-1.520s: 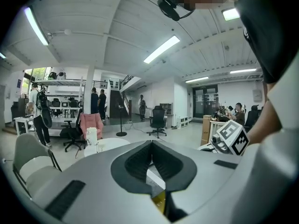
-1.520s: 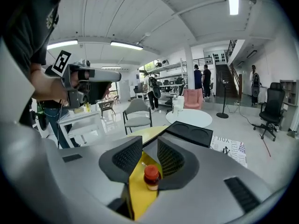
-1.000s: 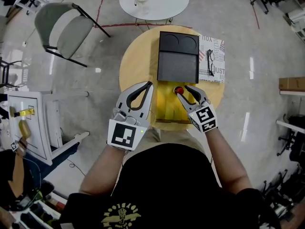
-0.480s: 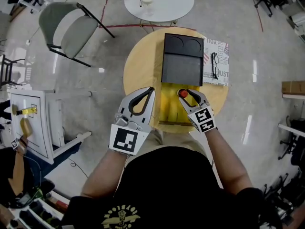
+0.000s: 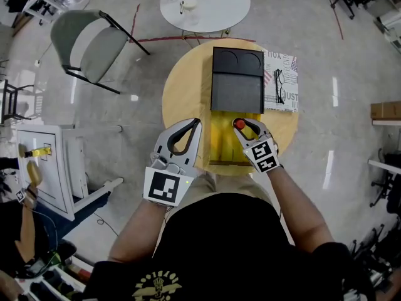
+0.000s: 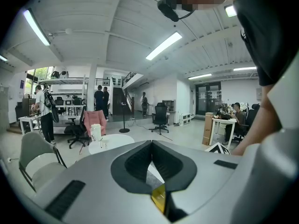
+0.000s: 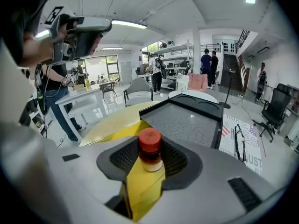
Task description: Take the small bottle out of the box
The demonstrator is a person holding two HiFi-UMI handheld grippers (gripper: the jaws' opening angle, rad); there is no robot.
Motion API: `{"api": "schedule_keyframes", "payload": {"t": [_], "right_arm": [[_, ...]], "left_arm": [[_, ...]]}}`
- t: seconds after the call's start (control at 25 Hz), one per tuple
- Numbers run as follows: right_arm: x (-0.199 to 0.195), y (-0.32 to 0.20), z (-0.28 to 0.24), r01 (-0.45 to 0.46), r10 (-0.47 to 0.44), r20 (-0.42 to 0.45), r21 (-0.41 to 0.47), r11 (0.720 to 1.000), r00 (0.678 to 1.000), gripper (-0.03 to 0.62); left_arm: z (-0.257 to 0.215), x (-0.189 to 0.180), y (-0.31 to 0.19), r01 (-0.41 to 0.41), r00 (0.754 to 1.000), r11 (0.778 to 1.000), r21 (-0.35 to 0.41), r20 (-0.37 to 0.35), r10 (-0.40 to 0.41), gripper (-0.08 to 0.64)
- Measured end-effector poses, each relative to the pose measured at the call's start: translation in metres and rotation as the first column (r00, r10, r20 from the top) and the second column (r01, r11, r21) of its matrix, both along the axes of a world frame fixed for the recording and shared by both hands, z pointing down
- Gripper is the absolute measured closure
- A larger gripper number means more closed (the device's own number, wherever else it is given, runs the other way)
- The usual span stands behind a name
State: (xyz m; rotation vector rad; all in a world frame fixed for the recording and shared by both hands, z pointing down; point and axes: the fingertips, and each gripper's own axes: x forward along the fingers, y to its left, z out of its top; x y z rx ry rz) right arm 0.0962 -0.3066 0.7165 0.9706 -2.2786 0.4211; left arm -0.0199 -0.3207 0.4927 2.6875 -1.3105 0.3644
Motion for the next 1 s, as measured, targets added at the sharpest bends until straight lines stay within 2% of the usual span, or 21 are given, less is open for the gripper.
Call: {"api": "schedule_keyframes", "payload": {"t": [0.24,0.4,1.0], "right_arm": [[-0.002,0.004,-0.002,0.009,-0.009,-0.029,-0.011,1.0,1.0,0.439],[-0.005,0.01,-0.005,0.022,-0.022,-0.018,-0.034,0.999,1.0,0.439],[-0.006,0.026,-0.048,0.016,-0.016,-0.007,-0.024,1.0,1.0,0.439]], "left_arm": [[-0.007,-0.004,0.003,0.004,1.0,1.0,0.007,-0.004,-0.004,0.545],[-0.012,-0.007,0.004,0.011,1.0,1.0,0.012,-0.009,-0.011,0.545],[-0.036,-0.01,0.006,-0.004,1.0,0.998,0.059,-0.023,0.006,0.545]]}}
